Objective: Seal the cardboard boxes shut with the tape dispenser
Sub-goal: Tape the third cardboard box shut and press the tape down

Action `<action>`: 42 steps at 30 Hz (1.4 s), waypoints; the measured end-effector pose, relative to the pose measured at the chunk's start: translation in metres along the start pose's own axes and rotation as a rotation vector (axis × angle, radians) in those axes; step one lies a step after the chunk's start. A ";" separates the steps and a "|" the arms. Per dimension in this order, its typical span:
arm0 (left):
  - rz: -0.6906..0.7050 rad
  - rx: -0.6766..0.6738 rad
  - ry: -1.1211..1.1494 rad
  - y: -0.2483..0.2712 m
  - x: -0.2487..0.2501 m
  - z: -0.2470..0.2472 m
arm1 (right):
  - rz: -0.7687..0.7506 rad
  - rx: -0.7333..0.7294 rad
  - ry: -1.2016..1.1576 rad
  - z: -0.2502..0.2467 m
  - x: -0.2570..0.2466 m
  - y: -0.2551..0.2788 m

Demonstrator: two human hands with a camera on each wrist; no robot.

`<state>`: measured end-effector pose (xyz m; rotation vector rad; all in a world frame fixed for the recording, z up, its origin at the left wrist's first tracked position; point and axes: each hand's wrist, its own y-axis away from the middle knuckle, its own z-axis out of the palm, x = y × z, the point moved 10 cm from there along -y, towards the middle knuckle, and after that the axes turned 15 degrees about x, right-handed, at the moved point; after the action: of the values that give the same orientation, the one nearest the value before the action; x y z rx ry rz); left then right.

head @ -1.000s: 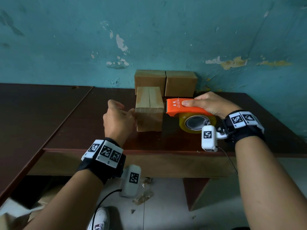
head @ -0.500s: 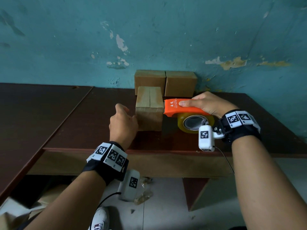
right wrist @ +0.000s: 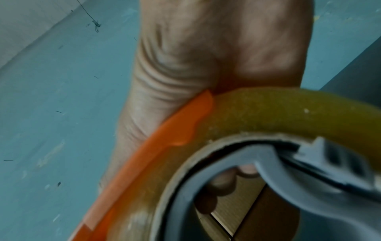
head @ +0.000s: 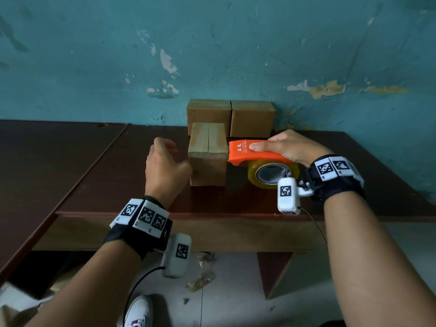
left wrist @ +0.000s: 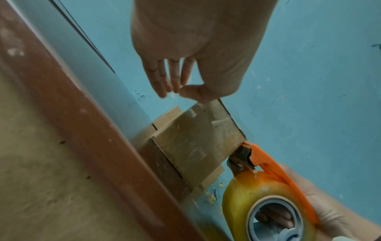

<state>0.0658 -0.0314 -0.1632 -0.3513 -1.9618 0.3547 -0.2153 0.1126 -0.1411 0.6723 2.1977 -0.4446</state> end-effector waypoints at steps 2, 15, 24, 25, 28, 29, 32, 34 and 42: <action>0.141 -0.075 0.098 0.005 0.022 0.003 | -0.003 0.001 0.002 0.000 -0.001 0.000; 0.685 -0.114 -0.075 0.026 0.059 0.020 | -0.039 -0.002 -0.003 0.023 -0.019 -0.002; 0.726 0.044 -0.114 0.017 0.052 0.011 | -0.063 0.008 -0.005 0.039 -0.030 -0.004; 0.717 0.051 -0.115 0.016 0.051 0.011 | -0.065 0.006 -0.005 0.038 -0.030 -0.003; 0.687 0.077 -0.123 0.014 0.048 0.009 | -0.055 0.002 -0.029 0.035 -0.026 -0.003; 0.675 0.085 -0.123 0.013 0.046 0.008 | -0.053 0.004 -0.044 0.033 -0.024 -0.002; 0.651 0.099 -0.121 0.012 0.045 0.006 | -0.051 -0.002 -0.100 0.027 -0.019 0.000; 0.636 0.104 -0.113 0.011 0.044 0.004 | -0.057 -0.009 -0.118 0.025 -0.018 0.004; 0.574 0.089 -0.090 0.012 0.043 0.001 | -0.064 -0.009 -0.104 0.013 -0.013 0.010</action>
<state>0.0489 -0.0035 -0.1323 -0.8553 -1.8962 0.8329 -0.1944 0.1098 -0.1403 0.5625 2.1259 -0.4914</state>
